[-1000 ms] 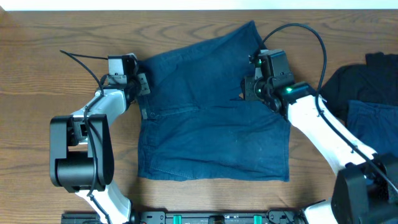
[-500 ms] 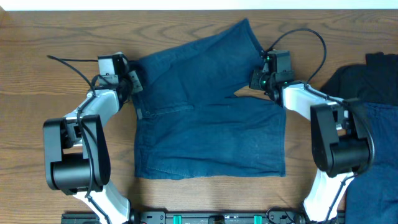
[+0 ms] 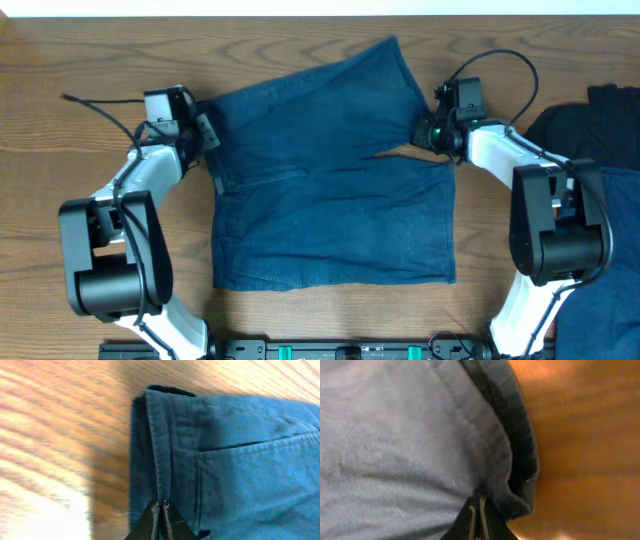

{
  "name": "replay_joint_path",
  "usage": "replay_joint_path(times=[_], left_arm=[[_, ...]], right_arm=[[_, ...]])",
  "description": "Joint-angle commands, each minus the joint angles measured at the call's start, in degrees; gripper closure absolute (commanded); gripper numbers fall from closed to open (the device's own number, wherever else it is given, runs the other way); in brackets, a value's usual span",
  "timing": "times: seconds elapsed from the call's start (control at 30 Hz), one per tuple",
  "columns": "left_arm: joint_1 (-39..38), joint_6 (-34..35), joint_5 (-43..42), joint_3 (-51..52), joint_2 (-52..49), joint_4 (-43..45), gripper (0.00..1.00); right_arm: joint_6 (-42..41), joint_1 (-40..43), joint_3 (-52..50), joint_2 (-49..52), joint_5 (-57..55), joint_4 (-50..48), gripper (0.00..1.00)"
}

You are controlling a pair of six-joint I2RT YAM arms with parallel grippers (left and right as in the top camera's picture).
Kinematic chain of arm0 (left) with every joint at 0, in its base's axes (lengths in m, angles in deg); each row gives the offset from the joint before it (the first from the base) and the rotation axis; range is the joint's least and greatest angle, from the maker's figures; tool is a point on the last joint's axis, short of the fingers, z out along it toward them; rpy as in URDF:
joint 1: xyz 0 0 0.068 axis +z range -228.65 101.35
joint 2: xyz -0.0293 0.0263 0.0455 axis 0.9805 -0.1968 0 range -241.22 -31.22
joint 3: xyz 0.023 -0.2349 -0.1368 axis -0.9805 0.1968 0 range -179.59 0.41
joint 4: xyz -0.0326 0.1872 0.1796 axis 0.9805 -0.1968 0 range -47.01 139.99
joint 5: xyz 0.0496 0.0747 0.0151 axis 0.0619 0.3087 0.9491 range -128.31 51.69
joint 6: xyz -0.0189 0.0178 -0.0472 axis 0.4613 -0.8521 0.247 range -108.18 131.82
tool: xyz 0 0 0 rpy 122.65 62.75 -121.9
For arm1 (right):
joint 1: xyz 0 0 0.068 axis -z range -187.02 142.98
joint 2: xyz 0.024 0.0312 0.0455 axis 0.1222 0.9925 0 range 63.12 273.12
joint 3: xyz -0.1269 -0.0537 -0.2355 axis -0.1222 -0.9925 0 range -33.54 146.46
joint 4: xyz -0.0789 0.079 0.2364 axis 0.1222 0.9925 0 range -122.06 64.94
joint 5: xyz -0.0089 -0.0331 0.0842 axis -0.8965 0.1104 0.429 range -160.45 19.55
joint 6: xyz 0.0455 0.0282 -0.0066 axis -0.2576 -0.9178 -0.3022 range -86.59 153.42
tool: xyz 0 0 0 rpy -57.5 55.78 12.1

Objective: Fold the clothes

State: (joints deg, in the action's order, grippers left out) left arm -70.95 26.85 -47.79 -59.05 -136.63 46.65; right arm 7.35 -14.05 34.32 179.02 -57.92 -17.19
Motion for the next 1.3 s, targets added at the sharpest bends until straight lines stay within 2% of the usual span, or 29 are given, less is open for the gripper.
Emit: replay_joint_path(times=[0.0,0.1,0.17,0.23,0.3,0.33,0.37,0.47,0.57,0.7,0.73,0.8,0.83,0.93,1.03,1.17,1.27], left_arm=[[3.8,0.1,1.2,-0.3,4.0,-0.3,0.94],[6.0,0.0,0.3,-0.4,6.7,-0.8,0.94],[7.1,-1.1,-2.1,-0.4,8.5,-1.6,0.94],[7.4,-1.4,-3.5,-0.3,10.2,-3.5,0.9],[7.3,-1.4,-6.0,-0.4,11.7,-6.6,0.84],[7.0,-1.5,-8.1,-0.3,12.2,-8.4,0.83],[6.6,-1.7,-10.3,-0.3,12.7,-10.4,0.76],[4.4,-2.5,-14.6,-0.3,13.2,-19.7,0.71],[1.0,-2.9,-14.5,-0.2,12.6,-30.2,0.71],[-5.1,-3.4,-14.5,1.4,11.9,-36.7,0.71],[-6.7,-4.0,-14.5,2.0,11.8,-37.6,0.73],[-9.9,-3.9,-13.9,3.8,11.8,-38.9,0.9],[-11.3,-3.2,-13.3,4.8,11.8,-39.6,0.94],[-13.5,3.9,-9.2,7.8,11.8,-41.7,0.94],[-13.5,9.5,-8.9,11.8,11.8,-42.8,0.94],[-13.0,13.1,-8.4,16.8,11.8,-42.1,0.94],[-10.2,14.5,-4.7,17.5,11.8,-43.4,0.94]], right_arm=[[2.0,1.9,-3.7,4.3,-4.7,6.5,0.95],[4.2,2.1,-3.7,3.9,-4.6,9.6,0.94],[5.8,2.0,-3.7,2.9,-4.6,10.7,0.9],[7.9,2.0,-3.7,1.2,-4.5,10.9,0.8],[11.0,2.1,-3.7,-1.6,-3.3,11.0,0.64],[12.3,2.1,-3.7,-3.4,-2.8,11.0,0.6],[13.1,2.2,-3.7,-5.3,-2.3,11.0,0.57],[13.4,2.5,-3.7,-12.4,-1.4,10.6,0.48],[13.3,2.6,-3.7,-18.4,-1.1,10.1,0.47],[13.3,2.6,-3.7,-23.0,-1.1,10.3,0.47],[13.3,2.6,-3.7,-23.4,-1.1,10.4,0.46],[12.7,2.6,-3.7,-23.6,-1.1,10.6,0.46],[12.2,2.6,-3.7,-23.6,-1.1,11.0,0.46],[11.7,2.7,-3.7,-23.6,-1.1,12.0,0.45],[11.7,2.7,-3.7,-23.6,-1.1,12.6,0.46],[11.4,2.7,-3.7,-23.6,-1.1,12.6,0.45],[11.3,2.7,-3.7,-23.6,-1.1,12.3,0.45]])
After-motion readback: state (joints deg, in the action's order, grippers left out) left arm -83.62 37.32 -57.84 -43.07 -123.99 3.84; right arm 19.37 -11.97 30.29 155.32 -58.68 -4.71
